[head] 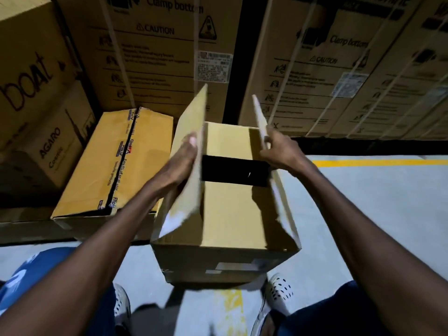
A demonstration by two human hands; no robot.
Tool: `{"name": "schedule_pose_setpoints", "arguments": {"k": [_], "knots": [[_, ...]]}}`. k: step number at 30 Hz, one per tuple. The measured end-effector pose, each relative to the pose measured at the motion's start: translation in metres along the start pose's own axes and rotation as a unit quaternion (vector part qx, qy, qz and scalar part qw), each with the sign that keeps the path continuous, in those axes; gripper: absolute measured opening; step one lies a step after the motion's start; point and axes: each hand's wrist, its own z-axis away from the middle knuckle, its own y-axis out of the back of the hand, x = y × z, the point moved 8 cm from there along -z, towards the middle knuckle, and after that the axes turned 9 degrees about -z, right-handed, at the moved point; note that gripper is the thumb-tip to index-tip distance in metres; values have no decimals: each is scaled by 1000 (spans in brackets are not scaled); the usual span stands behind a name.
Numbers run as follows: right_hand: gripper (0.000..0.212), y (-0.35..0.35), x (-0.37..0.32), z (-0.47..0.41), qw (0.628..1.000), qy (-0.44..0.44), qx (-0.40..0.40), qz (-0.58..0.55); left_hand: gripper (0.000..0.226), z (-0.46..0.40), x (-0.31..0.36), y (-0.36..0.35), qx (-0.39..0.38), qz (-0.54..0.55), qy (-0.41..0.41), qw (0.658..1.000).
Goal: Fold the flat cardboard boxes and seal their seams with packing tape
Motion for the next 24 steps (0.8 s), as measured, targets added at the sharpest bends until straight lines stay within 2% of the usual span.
{"name": "schedule_pose_setpoints", "arguments": {"k": [1,3,9,11,14,18,21,24], "knots": [[53,-13,-3,0,1000,10,-20,-4,70,-2,-8,-19,-50,-74,-9,996],[43,-42,-6,1,998,30,-48,22,63,1,-28,-57,-125,-247,-5,961],[51,-116,40,14,996,37,-74,15,61,4,-50,-92,-113,-420,0,901],[50,-138,48,24,996,62,-57,-14,60,5,-52,-98,-102,-464,2,880],[50,-154,51,25,995,93,-7,41,61,8,-53,-102,-60,-491,-6,869],[53,-158,50,25,991,92,-13,93,62,11,-53,-105,-45,-503,-8,863],[58,-158,43,27,990,83,-33,105,61,10,-50,-103,-77,-499,11,863],[56,-144,38,28,996,49,-53,52,58,12,-35,-90,-167,-439,44,881]]}}
